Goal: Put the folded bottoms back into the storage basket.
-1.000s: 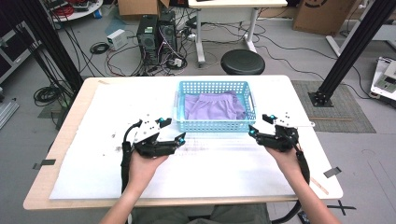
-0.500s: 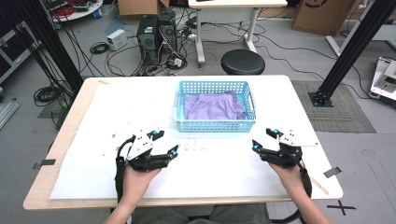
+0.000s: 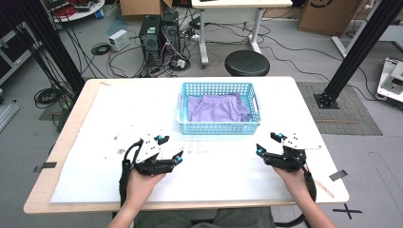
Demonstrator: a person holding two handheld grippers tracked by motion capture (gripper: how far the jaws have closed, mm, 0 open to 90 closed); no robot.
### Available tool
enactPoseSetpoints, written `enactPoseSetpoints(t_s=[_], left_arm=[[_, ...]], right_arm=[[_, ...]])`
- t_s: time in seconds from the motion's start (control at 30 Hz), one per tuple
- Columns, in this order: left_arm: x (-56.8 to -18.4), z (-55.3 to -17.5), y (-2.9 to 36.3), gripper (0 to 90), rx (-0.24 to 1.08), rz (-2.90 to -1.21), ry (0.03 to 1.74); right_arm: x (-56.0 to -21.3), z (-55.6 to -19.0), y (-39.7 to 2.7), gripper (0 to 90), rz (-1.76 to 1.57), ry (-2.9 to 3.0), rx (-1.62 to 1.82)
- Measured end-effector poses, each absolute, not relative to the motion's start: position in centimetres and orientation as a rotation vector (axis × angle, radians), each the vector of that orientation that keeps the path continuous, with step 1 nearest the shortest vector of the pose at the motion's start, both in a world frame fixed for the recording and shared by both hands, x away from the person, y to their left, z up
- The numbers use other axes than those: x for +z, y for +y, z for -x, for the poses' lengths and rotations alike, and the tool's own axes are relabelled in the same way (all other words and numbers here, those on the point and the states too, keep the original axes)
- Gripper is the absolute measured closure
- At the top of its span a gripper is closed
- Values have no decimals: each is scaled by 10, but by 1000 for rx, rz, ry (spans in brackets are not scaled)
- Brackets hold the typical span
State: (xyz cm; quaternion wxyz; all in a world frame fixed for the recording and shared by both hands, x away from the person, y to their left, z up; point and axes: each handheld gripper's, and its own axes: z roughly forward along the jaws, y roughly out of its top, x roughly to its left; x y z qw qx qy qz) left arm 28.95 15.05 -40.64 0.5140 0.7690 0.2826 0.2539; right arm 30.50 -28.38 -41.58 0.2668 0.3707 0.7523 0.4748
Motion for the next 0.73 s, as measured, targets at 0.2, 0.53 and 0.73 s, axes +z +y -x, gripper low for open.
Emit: enactPoseSetpoints(t_s=[0.2,0.53,0.73], left_arm=[[-407,-291,151,273,567,-1844,669],[-406,-291,150,269,567,-1854,657],[-408,-291,150,269,559,-1855,666]], right_arm=[[-417,-306,-284,287,-1010,2029,1277],[-418,-307,-283,286,-1004,2030,1274],[-419,-307,-284,286,-1017,2031,1273]])
